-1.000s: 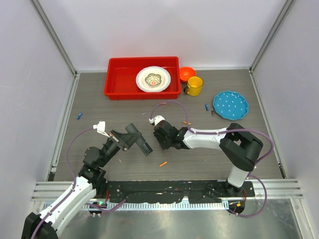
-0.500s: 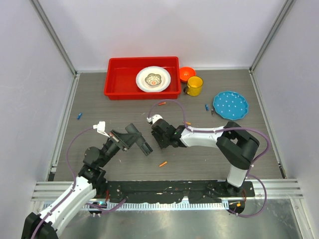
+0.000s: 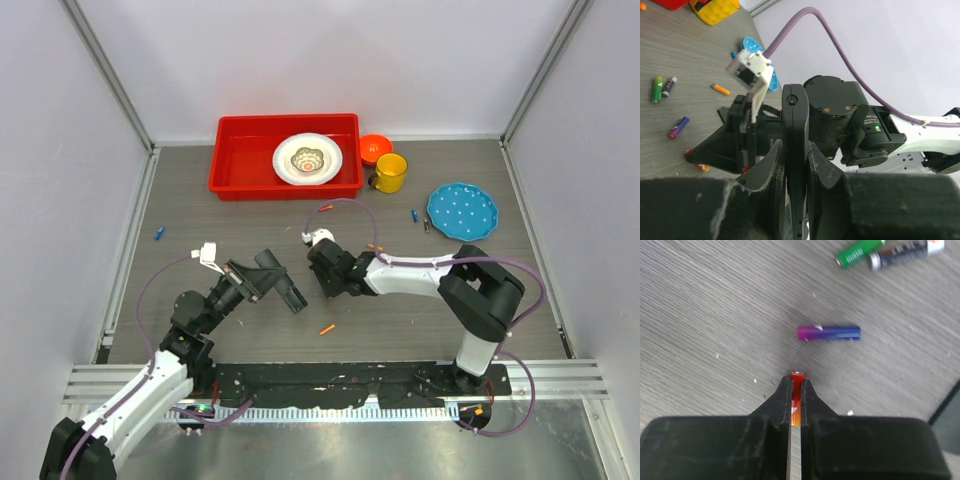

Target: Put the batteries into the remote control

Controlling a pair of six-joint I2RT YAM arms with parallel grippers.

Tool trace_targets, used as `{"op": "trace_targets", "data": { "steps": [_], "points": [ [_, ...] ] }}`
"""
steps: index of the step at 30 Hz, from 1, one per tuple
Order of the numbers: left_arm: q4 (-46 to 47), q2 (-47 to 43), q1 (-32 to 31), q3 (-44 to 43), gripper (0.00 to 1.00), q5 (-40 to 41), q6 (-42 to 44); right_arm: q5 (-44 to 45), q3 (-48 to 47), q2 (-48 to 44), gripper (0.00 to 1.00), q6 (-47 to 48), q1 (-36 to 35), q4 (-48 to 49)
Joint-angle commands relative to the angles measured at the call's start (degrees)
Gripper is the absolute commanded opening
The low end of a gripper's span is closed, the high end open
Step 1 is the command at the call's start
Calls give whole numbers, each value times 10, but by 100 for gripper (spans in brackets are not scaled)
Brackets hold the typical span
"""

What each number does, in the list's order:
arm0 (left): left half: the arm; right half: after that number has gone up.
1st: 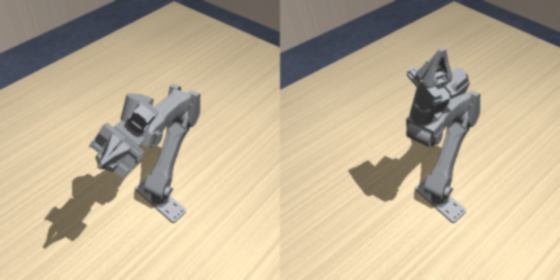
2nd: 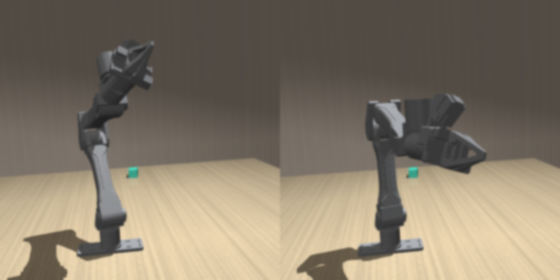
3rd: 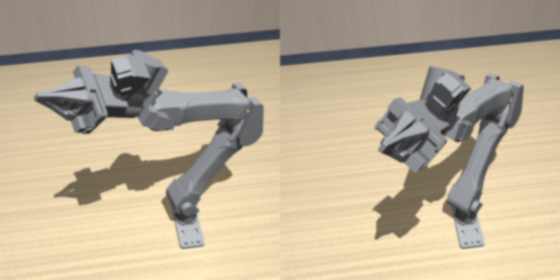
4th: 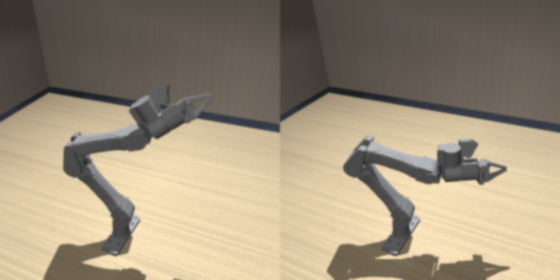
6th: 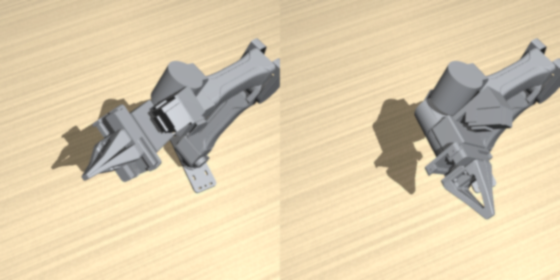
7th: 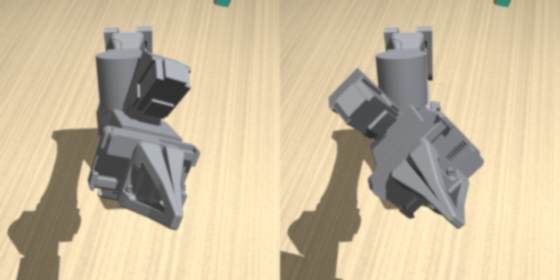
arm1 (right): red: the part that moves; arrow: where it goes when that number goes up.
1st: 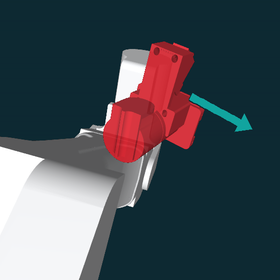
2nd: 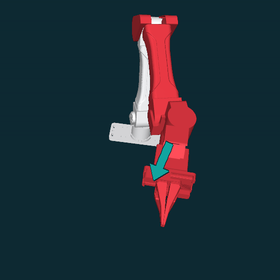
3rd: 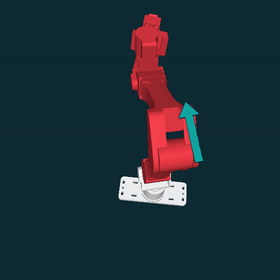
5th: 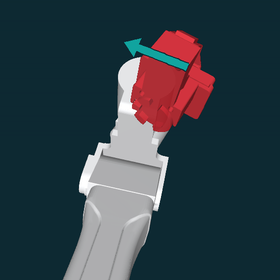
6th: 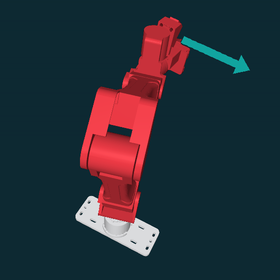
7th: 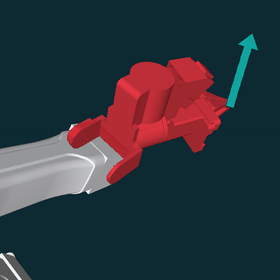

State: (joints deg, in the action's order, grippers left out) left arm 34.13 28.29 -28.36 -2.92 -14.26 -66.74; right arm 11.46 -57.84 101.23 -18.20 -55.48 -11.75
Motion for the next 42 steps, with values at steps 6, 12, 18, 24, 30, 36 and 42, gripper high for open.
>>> {"op": "trace_targets", "data": {
  "steps": [6, 12, 18, 24, 30, 36, 42],
  "points": [
    [123, 118, 4, -32, 0, -38, 5, 66, 80, -164, 1, -126, 32, -19],
    [268, 260, 3, -46, 0, -55, -35, 86, 154, -304, 1, -135, 31, 48],
    [449, 410, -3, -87, 0, -83, -81, 77, 133, -406, 1, -89, 22, 26],
    [545, 504, -26, -143, 0, -103, -101, 53, 107, -463, 1, -66, 9, 24],
    [545, 525, -45, -170, 0, -89, -95, 27, 78, -454, 1, -40, 4, 28],
    [545, 521, -50, -163, 0, -77, -100, 22, 63, -421, 1, -28, -22, 45],
    [545, 518, -51, -159, 0, -72, -103, 48, 52, -403, 1, -7, -58, 57]
  ]
}}
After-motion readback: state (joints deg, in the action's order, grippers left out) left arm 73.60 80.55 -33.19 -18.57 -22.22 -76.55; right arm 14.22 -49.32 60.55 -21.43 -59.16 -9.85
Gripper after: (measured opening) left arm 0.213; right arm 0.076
